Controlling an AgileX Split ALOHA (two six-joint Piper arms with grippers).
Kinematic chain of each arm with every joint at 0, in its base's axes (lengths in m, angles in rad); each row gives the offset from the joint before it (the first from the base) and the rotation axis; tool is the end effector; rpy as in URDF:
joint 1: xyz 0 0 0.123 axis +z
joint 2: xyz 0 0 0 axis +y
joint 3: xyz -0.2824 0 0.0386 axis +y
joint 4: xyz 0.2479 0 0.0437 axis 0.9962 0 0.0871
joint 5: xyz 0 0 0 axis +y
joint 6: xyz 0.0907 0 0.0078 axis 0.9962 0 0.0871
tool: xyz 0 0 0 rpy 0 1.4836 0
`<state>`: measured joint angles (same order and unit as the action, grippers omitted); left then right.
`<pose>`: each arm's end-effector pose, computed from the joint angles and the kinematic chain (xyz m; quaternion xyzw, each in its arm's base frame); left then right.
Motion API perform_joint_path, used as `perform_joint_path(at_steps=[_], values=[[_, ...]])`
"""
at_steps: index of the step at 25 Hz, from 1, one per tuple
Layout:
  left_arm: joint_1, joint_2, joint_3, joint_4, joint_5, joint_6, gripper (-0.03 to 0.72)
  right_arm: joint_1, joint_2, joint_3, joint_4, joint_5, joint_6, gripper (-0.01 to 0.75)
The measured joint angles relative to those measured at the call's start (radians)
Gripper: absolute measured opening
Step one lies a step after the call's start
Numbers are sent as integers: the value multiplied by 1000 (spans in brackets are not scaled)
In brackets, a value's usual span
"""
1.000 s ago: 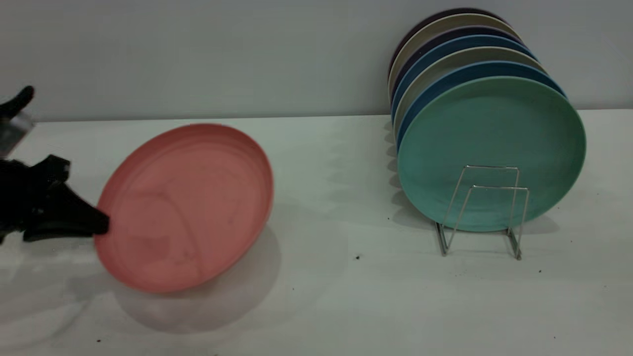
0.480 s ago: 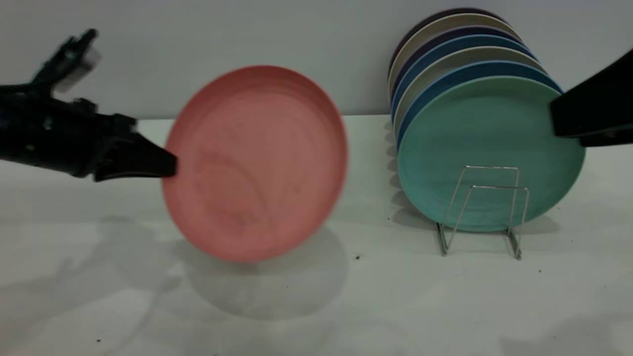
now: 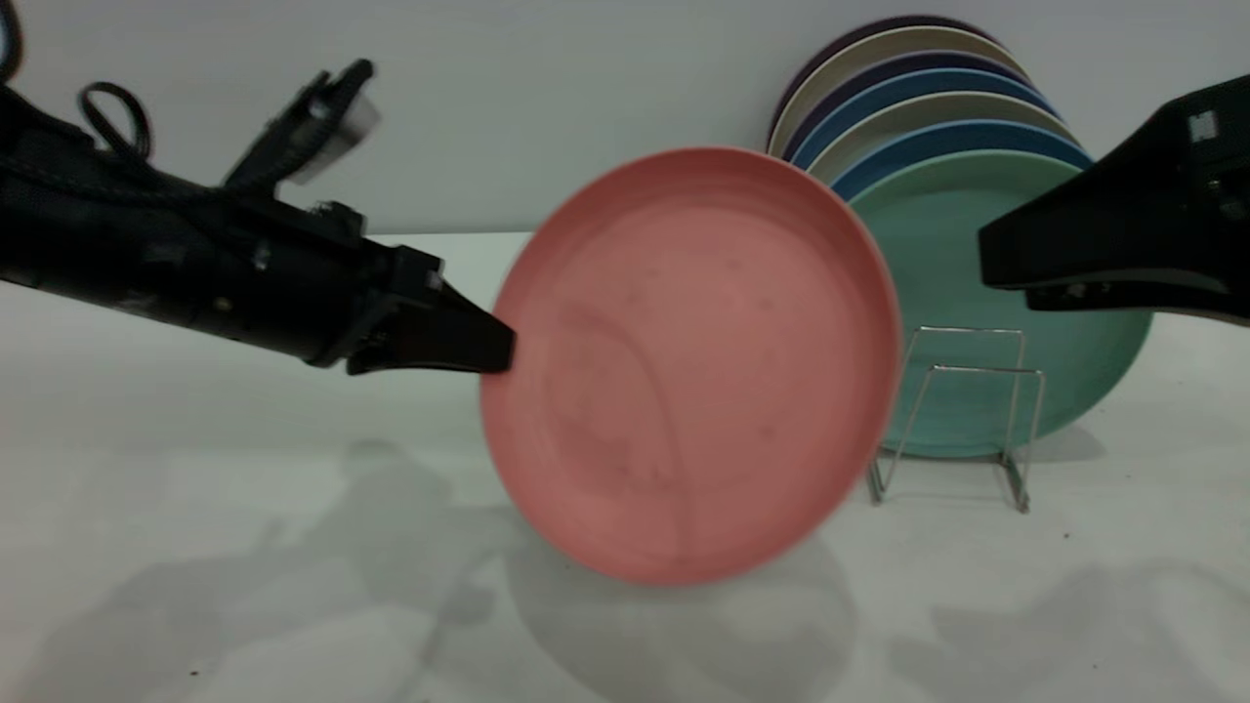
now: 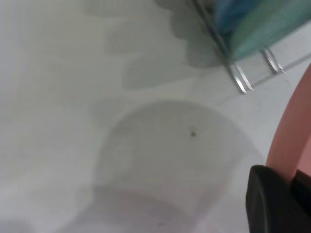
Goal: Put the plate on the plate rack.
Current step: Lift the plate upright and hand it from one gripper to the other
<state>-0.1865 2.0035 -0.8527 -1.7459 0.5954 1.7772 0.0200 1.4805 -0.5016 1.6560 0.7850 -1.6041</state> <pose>0.3236 -0.1123 0.0932 0.1712 0.8993 -0.3012 0.2668 0.2309 0.0688 0.1798 -0.1132 0.8623 0.3713 0.3253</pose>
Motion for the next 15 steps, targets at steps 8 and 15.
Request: perform_joint_path(at_steps=[8, 15], values=[[-60, 0, 0, 0, 32, -16, 18, 0, 109, 0, 62, 8, -77, 390], [-61, 0, 0, 0, 95, -36, 18, 0, 159, -4, 112, 67, -108, 390]])
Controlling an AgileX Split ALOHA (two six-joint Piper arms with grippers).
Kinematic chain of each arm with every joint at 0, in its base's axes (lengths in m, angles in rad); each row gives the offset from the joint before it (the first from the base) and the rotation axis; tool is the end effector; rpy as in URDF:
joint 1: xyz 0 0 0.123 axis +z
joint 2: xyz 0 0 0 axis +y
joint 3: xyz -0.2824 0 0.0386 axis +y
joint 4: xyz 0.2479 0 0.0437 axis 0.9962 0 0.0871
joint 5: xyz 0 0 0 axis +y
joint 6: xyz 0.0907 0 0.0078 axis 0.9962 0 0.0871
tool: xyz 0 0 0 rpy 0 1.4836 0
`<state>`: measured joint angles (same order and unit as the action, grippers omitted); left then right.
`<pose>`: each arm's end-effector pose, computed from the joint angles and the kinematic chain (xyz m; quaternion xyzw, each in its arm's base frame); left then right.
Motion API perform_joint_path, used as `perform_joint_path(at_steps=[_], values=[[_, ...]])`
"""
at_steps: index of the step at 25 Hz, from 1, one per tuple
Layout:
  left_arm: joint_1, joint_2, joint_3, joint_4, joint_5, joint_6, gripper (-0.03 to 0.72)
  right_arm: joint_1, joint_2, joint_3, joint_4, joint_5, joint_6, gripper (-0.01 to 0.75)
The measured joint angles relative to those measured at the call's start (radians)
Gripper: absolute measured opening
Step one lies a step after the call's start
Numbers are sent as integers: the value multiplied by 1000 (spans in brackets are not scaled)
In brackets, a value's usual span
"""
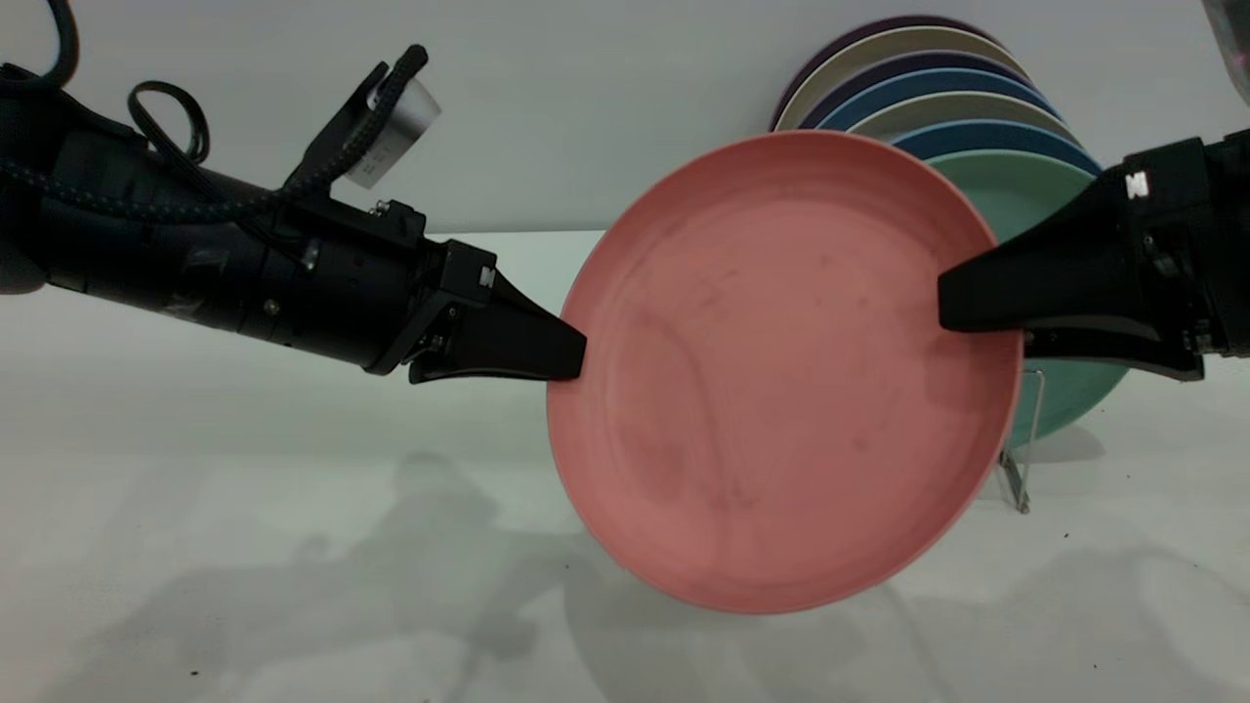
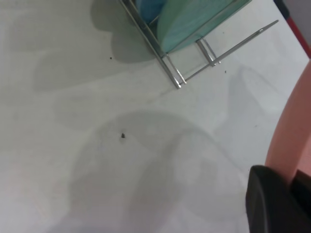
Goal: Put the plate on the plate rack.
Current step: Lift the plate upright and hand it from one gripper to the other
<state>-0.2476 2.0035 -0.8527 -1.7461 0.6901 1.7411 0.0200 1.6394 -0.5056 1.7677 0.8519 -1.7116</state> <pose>0.3131 -0.1381 0.0983 0.1914 0.8795 -0.3568 0.2503 0.2426 0.0721 0.1509 -0.0895 0.8604 0.4030 0.2989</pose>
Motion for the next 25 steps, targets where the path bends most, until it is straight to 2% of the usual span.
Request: perform_joint_path(at_steps=[5, 13, 15, 18, 21, 25], values=[[-5, 0, 0, -1, 42, -2, 18, 0, 25, -1, 0, 10, -1, 376], [-69, 0, -12, -4, 35, -6, 20, 0, 55, -4, 0, 49, -2, 346], [-70, 0, -14, -4, 37, -6, 21, 0, 55, -5, 0, 50, -3, 296], [-69, 0, -14, -3, 50, -10, 24, 0, 55, -5, -1, 28, -9, 174], [-68, 0, -14, -2, 67, -22, 37, 0, 55, -5, 4, -8, -17, 130], [-46, 0, -14, 9, 114, -67, 98, 0, 55, -6, 2, -14, -44, 128]])
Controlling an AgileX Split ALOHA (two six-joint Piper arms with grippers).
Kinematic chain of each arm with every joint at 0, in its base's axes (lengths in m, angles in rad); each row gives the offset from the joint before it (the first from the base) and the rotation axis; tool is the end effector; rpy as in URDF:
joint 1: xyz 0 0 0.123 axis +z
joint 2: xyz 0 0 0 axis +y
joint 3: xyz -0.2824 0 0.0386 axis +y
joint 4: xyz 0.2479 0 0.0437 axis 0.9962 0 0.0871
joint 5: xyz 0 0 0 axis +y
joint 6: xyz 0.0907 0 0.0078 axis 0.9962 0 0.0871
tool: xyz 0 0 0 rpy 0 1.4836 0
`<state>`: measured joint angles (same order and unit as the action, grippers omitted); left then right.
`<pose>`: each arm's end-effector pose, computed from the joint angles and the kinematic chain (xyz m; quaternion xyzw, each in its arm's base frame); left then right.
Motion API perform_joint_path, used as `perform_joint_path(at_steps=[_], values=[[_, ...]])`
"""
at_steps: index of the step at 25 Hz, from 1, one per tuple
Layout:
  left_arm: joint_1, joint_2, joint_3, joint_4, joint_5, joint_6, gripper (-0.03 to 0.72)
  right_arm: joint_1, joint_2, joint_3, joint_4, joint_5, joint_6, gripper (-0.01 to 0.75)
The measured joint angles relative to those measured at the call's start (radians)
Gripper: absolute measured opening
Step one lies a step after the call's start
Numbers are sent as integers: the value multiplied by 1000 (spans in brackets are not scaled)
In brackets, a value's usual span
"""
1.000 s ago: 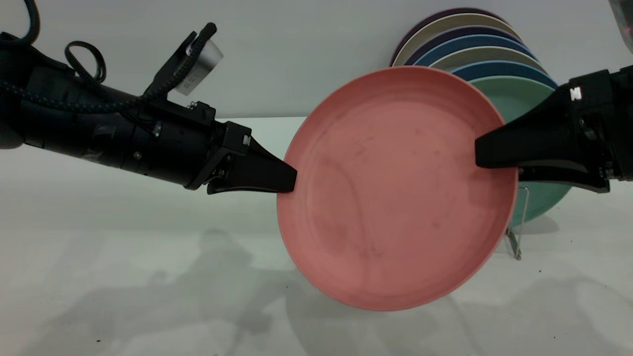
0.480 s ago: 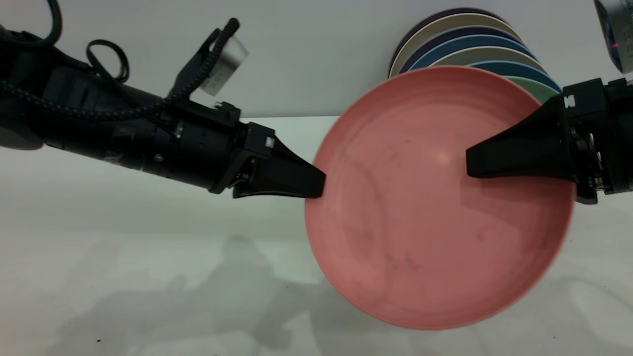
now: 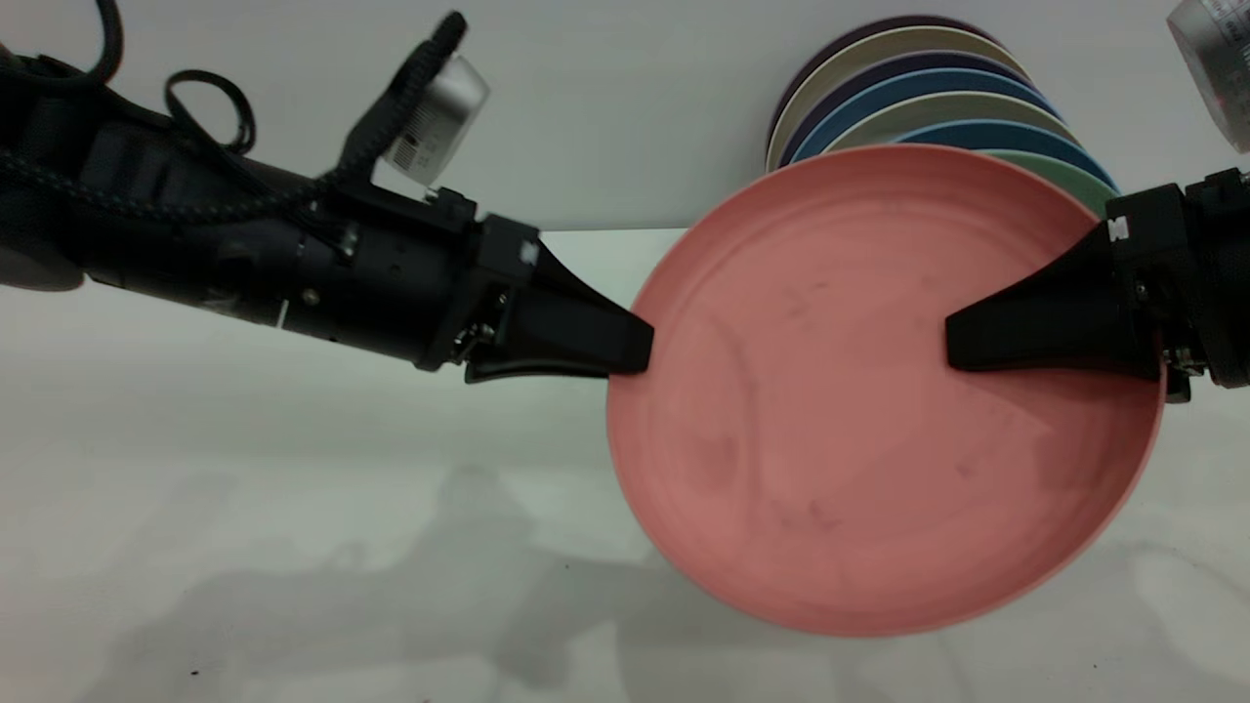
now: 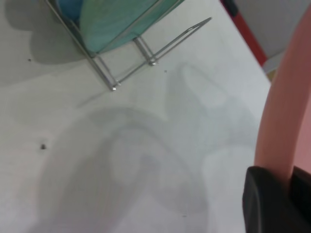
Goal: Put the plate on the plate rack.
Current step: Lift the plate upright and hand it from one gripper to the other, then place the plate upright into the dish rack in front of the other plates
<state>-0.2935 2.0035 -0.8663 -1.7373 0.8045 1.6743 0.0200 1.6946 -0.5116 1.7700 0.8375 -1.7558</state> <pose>0.3049 -0.1598 0.1073 0.1991 0.8552 -0.4203 0.2287 0.2457 0.0713 0.1375 -0.0963 0.8687 0.3923 0.2865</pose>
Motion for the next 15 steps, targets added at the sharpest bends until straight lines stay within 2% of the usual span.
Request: perform_joint_path(at_steps=[3, 8, 12, 15], values=[[63, -1, -1, 25, 72, -47, 189, -12, 0, 0, -38, 13, -16, 127], [251, -1, -8, 83, 140, -127, 345, -109, -16, 0, -151, 15, -17, 127], [351, -2, -8, 94, 171, -139, 380, -182, -58, 0, -222, -7, -59, 126], [379, -2, -8, 101, 172, -139, 382, -192, -105, 0, -267, -78, -130, 126]])
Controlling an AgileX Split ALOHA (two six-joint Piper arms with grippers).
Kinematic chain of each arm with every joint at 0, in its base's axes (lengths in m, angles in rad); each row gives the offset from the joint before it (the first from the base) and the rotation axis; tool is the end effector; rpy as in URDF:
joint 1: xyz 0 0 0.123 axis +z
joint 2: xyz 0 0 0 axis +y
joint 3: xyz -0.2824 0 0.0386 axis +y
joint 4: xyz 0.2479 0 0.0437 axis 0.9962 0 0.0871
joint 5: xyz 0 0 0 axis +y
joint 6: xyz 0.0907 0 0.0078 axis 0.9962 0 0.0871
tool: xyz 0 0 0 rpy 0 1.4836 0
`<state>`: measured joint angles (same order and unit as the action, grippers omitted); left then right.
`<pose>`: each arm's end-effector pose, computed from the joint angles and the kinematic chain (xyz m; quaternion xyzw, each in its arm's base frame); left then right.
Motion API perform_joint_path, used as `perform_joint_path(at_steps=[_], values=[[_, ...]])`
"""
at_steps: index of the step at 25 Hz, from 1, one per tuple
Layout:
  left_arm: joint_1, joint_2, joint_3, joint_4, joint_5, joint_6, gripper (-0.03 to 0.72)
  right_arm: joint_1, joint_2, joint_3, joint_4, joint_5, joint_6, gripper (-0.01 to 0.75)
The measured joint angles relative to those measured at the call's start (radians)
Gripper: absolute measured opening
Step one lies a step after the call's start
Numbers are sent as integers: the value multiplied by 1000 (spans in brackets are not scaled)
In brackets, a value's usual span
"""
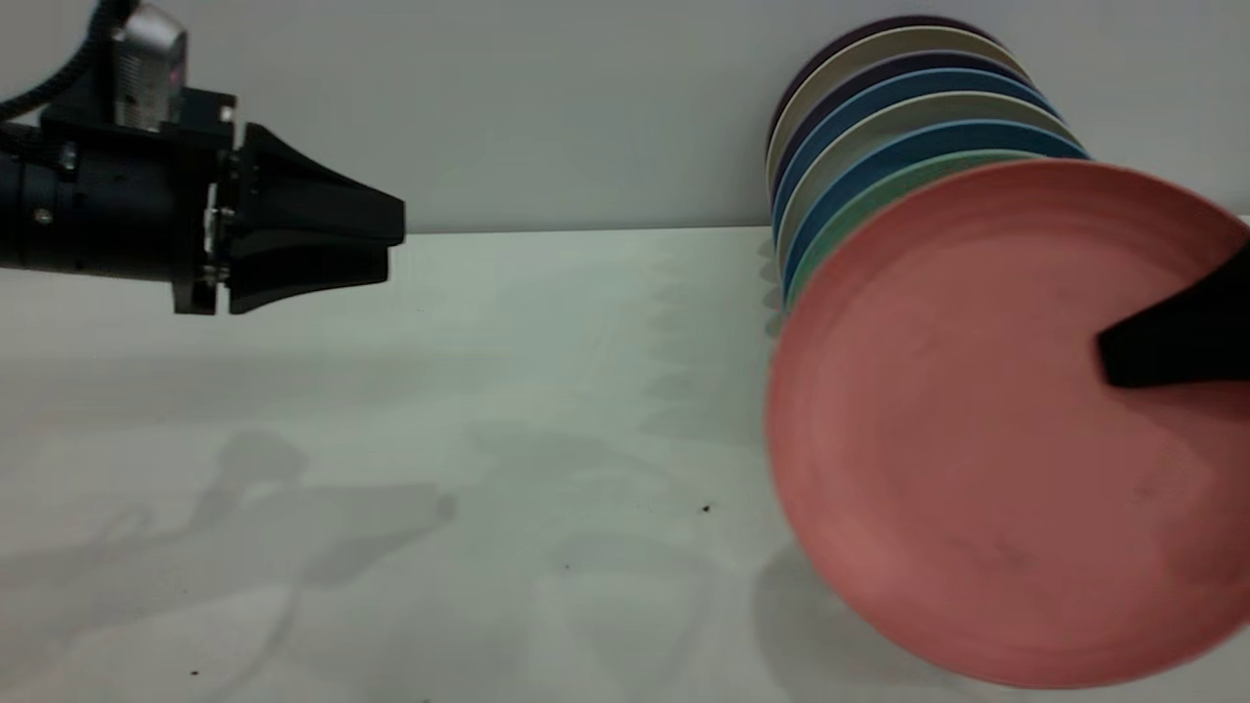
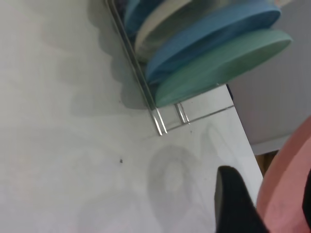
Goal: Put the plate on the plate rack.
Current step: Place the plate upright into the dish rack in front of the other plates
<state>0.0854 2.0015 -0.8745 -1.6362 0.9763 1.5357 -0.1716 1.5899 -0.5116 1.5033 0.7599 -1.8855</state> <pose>0.3341 -0.0470 0.1170 0.0439 0.8520 -0.4536 0.2579 0.2396 0.0221 0.1494 -0.1995 0.8810 0.2751 0.3292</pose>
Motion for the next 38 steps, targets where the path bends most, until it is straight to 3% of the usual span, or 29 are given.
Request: perform_joint_path(at_steps=[6, 17, 25, 38], values=[[2, 0, 0, 13, -7, 0, 383, 0, -66, -57, -46, -38, -233, 126], [2, 0, 0, 29, -7, 0, 383, 0, -77, -309, -384, 6, -237, 125], [2, 0, 0, 29, -7, 0, 383, 0, -68, -460, -462, 44, -237, 125], [2, 0, 0, 29, -7, 0, 383, 133, 63, -569, -534, -79, -237, 125]])
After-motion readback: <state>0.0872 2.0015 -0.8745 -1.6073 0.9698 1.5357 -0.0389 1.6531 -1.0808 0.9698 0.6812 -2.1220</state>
